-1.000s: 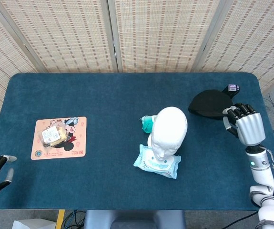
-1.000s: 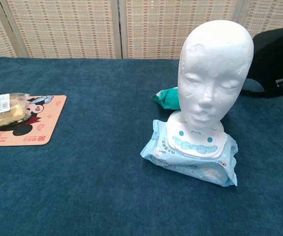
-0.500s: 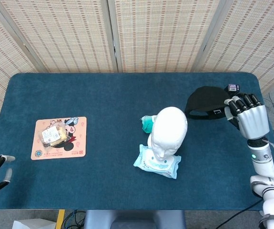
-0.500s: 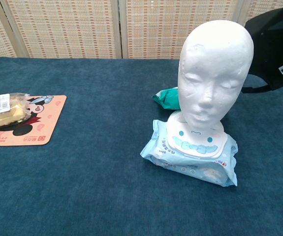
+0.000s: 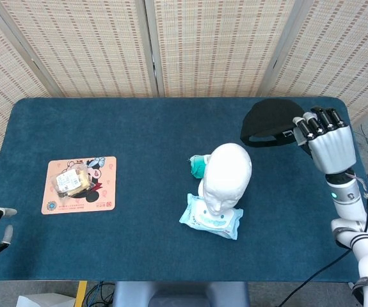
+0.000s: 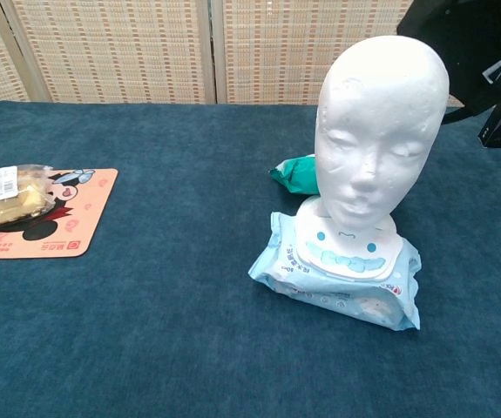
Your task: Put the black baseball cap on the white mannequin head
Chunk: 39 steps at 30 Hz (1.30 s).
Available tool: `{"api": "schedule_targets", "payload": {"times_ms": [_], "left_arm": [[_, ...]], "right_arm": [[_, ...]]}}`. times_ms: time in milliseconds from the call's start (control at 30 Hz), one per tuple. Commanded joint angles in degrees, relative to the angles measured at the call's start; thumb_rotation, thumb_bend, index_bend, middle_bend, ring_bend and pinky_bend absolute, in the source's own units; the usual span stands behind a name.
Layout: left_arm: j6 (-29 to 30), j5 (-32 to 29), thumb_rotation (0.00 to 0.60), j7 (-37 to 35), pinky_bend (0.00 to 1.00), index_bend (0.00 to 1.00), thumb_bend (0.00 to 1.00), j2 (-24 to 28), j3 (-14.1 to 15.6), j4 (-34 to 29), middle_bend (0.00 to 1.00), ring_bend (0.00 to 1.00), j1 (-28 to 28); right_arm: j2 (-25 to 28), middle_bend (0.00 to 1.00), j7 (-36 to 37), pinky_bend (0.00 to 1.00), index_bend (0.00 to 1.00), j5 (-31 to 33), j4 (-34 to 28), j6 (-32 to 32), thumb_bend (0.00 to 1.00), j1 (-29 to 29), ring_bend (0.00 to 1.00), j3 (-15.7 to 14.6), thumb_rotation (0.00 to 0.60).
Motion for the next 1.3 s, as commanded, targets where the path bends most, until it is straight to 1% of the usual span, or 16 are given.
{"api": "schedule_targets", "payload": {"times_ms": [33,333,500,667,900,1300], "left_arm": [[0.22,0.01,0.6,-0.26,0.65,0.38,0.43,0.18,-0.06,-0.09,0.42,0.4,0.11],[0.58,0.58,0.6,-0.88,0.66,0.38,0.43,0.5,0.13,-0.11,0.42,0.4,0.29],[1.1,0.51,0.6,-1.3,0.65,0.38,0.43,0.79,-0.01,-0.24,0.42,0.4,0.56],[1.5,0.94,0.6,-1.54,0.65,0.38,0.43,1.06,0.14,-0.53,0.42,0.4,0.76],[2.11,1.17,0.6,-2.01,0.65,0.38,0.43,1.42,0.14,-0.74,0.42,0.4,1.08],[2.03,1.38,0.6,-1.92,0.65,0.38,0.43,1.46,0.19,-0.8,0.42,0.4,1.11]], "right_arm": [[1.86,0.61,-3.42,0.5,0.79,-0.74,-4.04,-0.73,0.5,2.56,0.42,0.72,0.6],[3.9,0.61,-13.22,0.5,0.79,-3.82,-12.1,-3.36,0.5,7.6,0.42,0.62,0.6],[4.18,0.61,-17.68,0.5,0.79,-6.06,-15.61,-3.92,0.5,8.89,0.42,-0.2,0.6],[4.36,0.61,-20.66,0.5,0.79,-7.79,-18.28,-4.73,0.5,9.45,0.42,-0.98,0.6],[5.52,0.61,-24.63,0.5,0.79,-11.17,-22.74,-3.07,0.5,8.7,0.42,-2.48,0.6],[10.6,0.61,-31.77,0.5,0.79,-18.55,-31.53,0.76,0.5,4.86,0.42,-5.88,0.6]]}}
